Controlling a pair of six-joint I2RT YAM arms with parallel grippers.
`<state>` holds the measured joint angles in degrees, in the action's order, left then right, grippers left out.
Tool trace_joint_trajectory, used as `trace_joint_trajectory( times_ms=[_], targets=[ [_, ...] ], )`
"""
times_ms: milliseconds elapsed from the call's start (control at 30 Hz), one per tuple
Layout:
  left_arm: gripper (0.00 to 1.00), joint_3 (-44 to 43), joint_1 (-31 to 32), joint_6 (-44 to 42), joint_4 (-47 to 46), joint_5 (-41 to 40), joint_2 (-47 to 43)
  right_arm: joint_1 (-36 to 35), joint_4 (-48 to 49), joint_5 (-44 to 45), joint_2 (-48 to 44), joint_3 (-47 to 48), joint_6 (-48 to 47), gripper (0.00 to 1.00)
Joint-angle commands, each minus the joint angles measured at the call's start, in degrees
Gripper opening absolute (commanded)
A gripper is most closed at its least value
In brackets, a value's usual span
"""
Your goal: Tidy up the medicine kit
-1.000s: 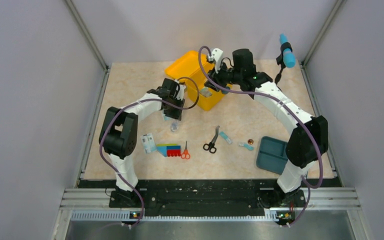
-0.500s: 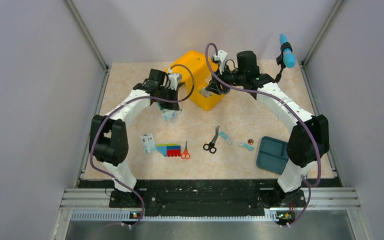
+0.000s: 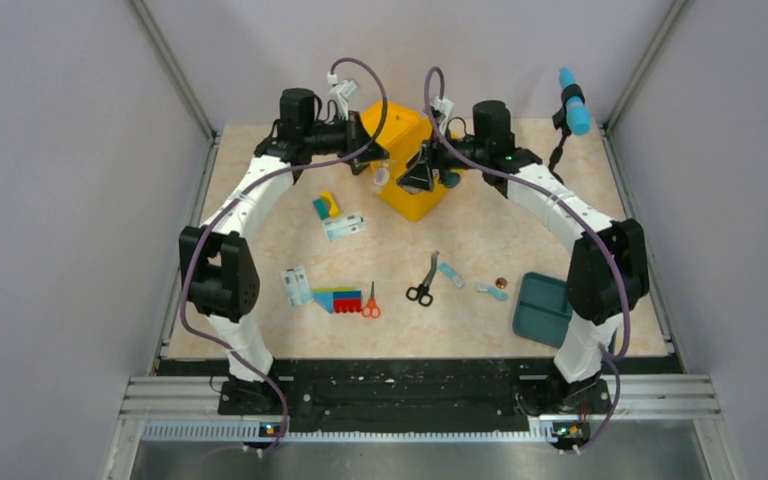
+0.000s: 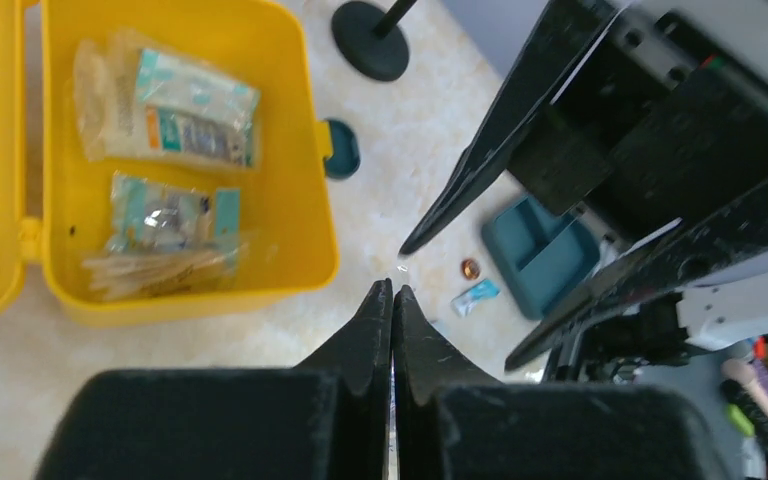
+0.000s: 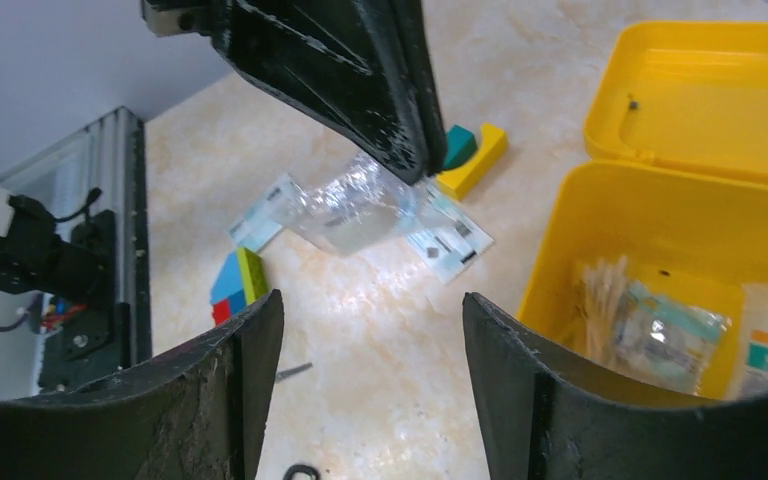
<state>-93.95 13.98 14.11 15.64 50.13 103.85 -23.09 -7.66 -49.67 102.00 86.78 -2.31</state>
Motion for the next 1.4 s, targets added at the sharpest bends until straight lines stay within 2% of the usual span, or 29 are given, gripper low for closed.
trace_joint_trajectory(
  times_ms=[0,133,300,400,567,667,767,900,1067,1167,1367],
  targets=[
    [0.00,-3.00,-0.18,12.79,-13.96,7.71,2.81,0.19,12.57,-10.10,3.85,3.18,13.01,0.67],
    [0.00,-2.60,-0.24,16.15,-18.46,10.34,3.80,0.16,25.66,-11.55,5.63,1.18,26.08,0.67],
    [0.00,-2.22,-0.66,18.03,-20.69,11.46,4.29,0.02,26.11,-9.34,7.96,3.18,27.63,0.61],
    [0.00,-2.07,-0.71,18.32,-20.88,11.48,4.43,-0.11,24.66,-6.64,9.09,4.05,27.70,0.52],
    [0.00,-1.67,-0.71,17.69,-19.70,10.53,4.31,-0.09,23.26,-4.91,9.60,4.27,26.36,0.29],
    [0.22,-1.76,-0.86,15.11,-15.09,6.69,3.90,0.01,19.20,-3.51,9.63,4.93,22.32,0.20],
    [0.46,-1.76,-1.41,12.39,-10.08,2.07,2.99,0.34,14.20,0.02,9.39,5.39,16.58,0.15],
    [0.59,-1.31,-3.09,10.14,-7.18,-0.61,1.89,1.04,8.02,5.40,9.82,6.70,8.37,0.09],
    [0.62,0.30,-5.67,6.47,-3.79,-4.18,-0.37,1.03,-0.76,16.25,11.43,9.67,-0.81,0.08],
    [0.62,2.01,-6.39,4.36,-1.61,-7.02,-1.54,0.47,-4.82,22.87,13.16,11.50,-5.37,0.13],
    [0.62,5.00,-6.42,0.24,1.64,-12.66,-3.54,-0.54,-7.40,23.76,14.86,12.18,-9.31,0.18]
  ],
)
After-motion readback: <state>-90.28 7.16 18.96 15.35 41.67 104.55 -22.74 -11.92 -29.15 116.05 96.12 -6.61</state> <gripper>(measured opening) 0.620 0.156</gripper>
